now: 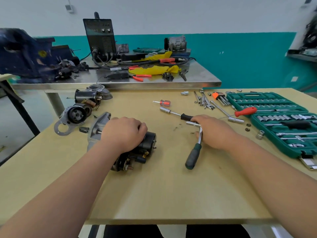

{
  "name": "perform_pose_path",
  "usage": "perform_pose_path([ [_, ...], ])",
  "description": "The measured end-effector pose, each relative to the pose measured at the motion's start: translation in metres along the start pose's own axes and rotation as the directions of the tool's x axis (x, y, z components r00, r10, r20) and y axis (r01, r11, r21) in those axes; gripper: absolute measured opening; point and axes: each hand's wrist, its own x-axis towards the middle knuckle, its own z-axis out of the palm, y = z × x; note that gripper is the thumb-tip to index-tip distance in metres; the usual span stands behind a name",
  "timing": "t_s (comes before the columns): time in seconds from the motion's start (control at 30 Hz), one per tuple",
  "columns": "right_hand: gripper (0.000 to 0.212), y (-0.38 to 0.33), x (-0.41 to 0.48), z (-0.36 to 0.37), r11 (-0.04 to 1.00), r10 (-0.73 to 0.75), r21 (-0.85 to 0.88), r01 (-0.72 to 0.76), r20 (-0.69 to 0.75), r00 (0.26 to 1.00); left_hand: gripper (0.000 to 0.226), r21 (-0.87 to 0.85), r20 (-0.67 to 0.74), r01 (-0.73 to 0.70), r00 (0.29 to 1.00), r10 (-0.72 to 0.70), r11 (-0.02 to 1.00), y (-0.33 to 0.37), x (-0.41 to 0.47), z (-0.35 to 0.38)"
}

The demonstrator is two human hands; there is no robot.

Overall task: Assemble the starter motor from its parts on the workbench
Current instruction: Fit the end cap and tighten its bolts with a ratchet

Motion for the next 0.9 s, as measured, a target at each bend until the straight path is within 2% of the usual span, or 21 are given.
perform_pose_path([
  [0.07, 0.069, 0.01, 0.0, 0.0, 0.998, 0.056, 0.01, -0.056, 0.027, 0.998, 0.048, -0.014, 0.011, -0.086, 0.996, 0.086, 0.996, 0.005, 0.002, 0.002],
  [0.13, 0.073, 0.019, 0.002, -0.001, 0.996, 0.09, 0.011, -0.09, -0.005, 0.996, 0.054, -0.038, 0.027, -0.184, 0.982, 0.185, 0.982, 0.01, 0.003, 0.002],
  [0.23, 0.074, 0.029, 0.005, 0.0, 0.993, 0.12, -0.012, -0.12, -0.028, 0.992, 0.07, -0.184, 0.019, -0.39, 0.916, 0.4, 0.902, 0.024, 0.005, -0.007],
  [0.27, 0.073, 0.032, 0.007, 0.001, 0.993, 0.119, -0.02, -0.12, -0.029, 0.992, 0.067, -0.248, -0.006, -0.463, 0.879, 0.477, 0.851, 0.029, 0.005, -0.011],
  [0.33, 0.072, 0.039, 0.008, 0.003, 0.992, 0.114, -0.044, -0.116, -0.032, 0.993, 0.051, -0.251, -0.088, -0.556, 0.829, 0.553, 0.793, 0.026, 0.007, -0.015],
  [0.37, 0.071, 0.044, 0.009, 0.005, 0.991, 0.118, -0.056, -0.119, -0.034, 0.992, 0.043, -0.224, -0.128, -0.534, 0.845, 0.519, 0.815, 0.02, 0.008, -0.014],
  [0.4, 0.071, 0.049, 0.009, 0.006, 0.99, 0.126, -0.062, -0.128, -0.035, 0.991, 0.036, -0.228, -0.156, -0.443, 0.896, 0.416, 0.867, 0.011, 0.009, -0.013],
  [0.47, 0.071, 0.058, 0.009, 0.009, 0.987, 0.156, -0.023, -0.157, -0.032, 0.987, 0.027, -0.313, -0.174, -0.166, 0.978, 0.115, 0.935, -0.003, 0.004, -0.008],
  [0.5, 0.071, 0.059, 0.009, 0.01, 0.985, 0.169, 0.022, -0.169, -0.031, 0.985, 0.028, -0.361, -0.136, -0.04, 0.991, -0.011, 0.932, -0.006, 0.002, -0.005],
  [0.57, 0.071, 0.057, 0.009, 0.009, 0.976, 0.181, 0.129, -0.174, -0.053, 0.982, 0.032, -0.369, -0.038, 0.146, 0.984, -0.172, 0.918, -0.001, -0.001, -0.001],
  [0.63, 0.071, 0.047, 0.009, 0.006, 0.966, 0.162, 0.221, -0.131, -0.128, 0.978, 0.035, -0.287, -0.114, 0.164, 0.972, -0.204, 0.944, 0.016, -0.001, -0.005],
  [0.7, 0.072, 0.034, 0.005, -0.001, 0.958, 0.12, 0.282, -0.056, -0.213, 0.97, 0.04, -0.301, -0.155, 0.073, 0.98, -0.124, 0.951, 0.044, 0.005, -0.01],
  [0.73, 0.071, 0.027, 0.002, -0.005, 0.952, 0.092, 0.305, -0.014, -0.243, 0.966, 0.045, -0.365, -0.098, 0.037, 0.992, -0.077, 0.93, 0.063, 0.009, -0.011],
  [0.8, 0.063, 0.014, -0.006, -0.009, 0.929, 0.011, 0.359, 0.09, -0.27, 0.963, 0.053, -0.495, 0.1, 0.058, 0.995, -0.009, 0.867, 0.102, 0.024, -0.01],
  [0.87, 0.058, 0.009, -0.016, -0.011, 0.89, -0.053, 0.424, 0.164, -0.261, 0.964, 0.05, -0.586, 0.243, 0.149, 0.97, -0.003, 0.796, 0.131, 0.04, -0.009],
  [0.9, 0.058, 0.009, -0.02, -0.011, 0.876, -0.055, 0.452, 0.167, -0.251, 0.966, 0.044, -0.649, 0.292, 0.224, 0.956, -0.035, 0.727, 0.139, 0.048, -0.009],
])
